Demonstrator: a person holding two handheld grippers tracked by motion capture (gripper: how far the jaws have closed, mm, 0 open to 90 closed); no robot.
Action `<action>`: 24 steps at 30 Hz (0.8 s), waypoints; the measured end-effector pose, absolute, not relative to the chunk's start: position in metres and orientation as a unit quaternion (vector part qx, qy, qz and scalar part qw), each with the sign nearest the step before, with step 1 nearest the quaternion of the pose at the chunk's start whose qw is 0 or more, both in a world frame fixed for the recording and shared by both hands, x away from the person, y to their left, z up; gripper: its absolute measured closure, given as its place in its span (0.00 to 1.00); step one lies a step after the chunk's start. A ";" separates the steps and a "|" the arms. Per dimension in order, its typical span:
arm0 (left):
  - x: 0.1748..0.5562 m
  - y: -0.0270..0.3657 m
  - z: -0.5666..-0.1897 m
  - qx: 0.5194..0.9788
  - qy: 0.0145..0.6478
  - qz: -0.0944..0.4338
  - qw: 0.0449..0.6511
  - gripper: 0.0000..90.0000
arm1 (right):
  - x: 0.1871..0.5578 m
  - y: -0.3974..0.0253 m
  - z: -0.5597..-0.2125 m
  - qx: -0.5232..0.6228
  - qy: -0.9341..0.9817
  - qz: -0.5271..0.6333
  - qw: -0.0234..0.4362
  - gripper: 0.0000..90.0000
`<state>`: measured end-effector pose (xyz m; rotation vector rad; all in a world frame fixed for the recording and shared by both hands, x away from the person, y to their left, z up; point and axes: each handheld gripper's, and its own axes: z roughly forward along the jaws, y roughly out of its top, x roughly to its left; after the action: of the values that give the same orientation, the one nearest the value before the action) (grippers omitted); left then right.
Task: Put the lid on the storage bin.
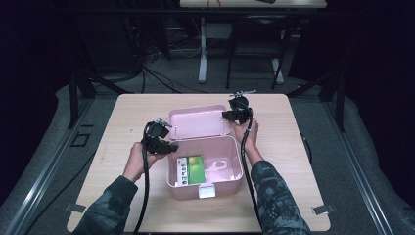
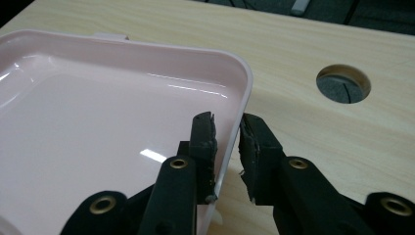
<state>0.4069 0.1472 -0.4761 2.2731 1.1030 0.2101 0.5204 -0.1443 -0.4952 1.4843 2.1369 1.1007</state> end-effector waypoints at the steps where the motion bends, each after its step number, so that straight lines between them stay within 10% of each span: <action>1: 0.407 0.147 -0.476 0.856 0.415 0.079 0.299 0.86 | 0.518 -0.144 -0.493 0.519 0.745 0.386 0.164 0.86; 24: 0.409 0.143 -0.477 0.861 0.397 0.100 0.301 0.86 | 0.484 -0.166 -0.452 0.484 0.692 0.496 0.202 0.94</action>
<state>0.4085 0.1427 -0.4770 2.2858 1.0531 0.2651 0.4843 -0.1661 -0.4519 1.3504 1.9331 1.3863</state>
